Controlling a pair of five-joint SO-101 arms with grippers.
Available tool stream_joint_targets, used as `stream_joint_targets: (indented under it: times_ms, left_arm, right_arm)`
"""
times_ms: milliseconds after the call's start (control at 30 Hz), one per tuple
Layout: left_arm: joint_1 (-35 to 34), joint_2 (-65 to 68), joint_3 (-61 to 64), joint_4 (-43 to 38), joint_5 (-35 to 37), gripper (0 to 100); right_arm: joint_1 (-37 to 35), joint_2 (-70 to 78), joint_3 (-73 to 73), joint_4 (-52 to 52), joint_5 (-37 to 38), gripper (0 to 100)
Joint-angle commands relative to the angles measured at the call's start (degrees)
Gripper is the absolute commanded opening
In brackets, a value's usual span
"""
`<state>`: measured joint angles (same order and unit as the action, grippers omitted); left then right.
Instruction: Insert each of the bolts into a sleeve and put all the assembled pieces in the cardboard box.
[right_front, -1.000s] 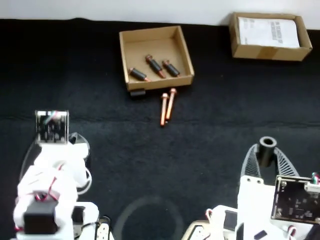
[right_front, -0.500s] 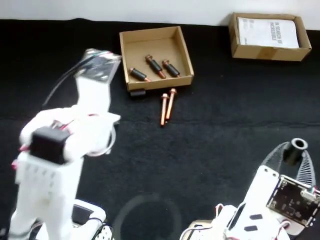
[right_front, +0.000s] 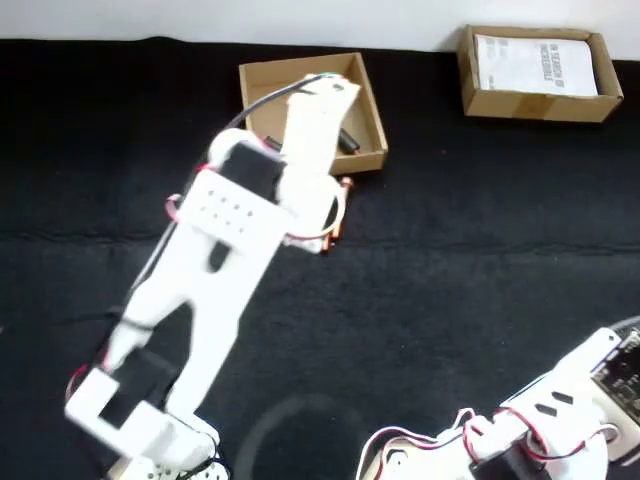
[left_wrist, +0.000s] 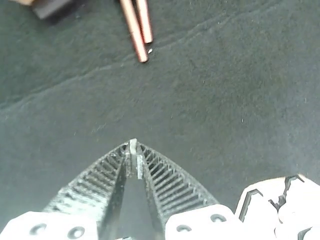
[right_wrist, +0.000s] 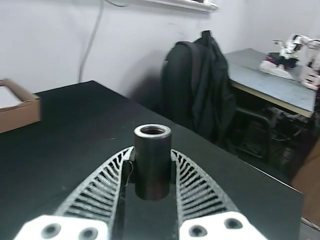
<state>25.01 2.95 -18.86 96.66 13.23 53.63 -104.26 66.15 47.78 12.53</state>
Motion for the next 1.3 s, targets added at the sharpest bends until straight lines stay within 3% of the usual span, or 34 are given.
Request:
stream_joint_targets:
  times_ms: [0, 267, 800, 1000, 1267]
  left_arm:
    - [0.75, 8.92, -9.54, -0.26, 0.26, 2]
    - [0.48, 30.9, -28.79, -0.26, 0.26, 2]
    - [0.22, 63.87, -70.2, -1.14, 0.09, 3]
    - [-2.15, 68.7, -74.77, -3.78, 0.18, 18]
    - [-3.65, 69.32, -74.42, -4.75, -0.09, 19]
  right_arm:
    - [3.91, -0.75, 2.77, -5.85, 0.53, 0.7]
    - [9.19, -0.75, 8.31, -13.14, 1.05, 0.7]
    - [11.65, -0.75, 9.45, -13.14, 2.9, 0.8]
    - [11.65, -0.75, 9.45, -13.14, 2.99, 0.8]
    - [11.21, -0.75, 9.19, -13.14, 2.99, 0.8]
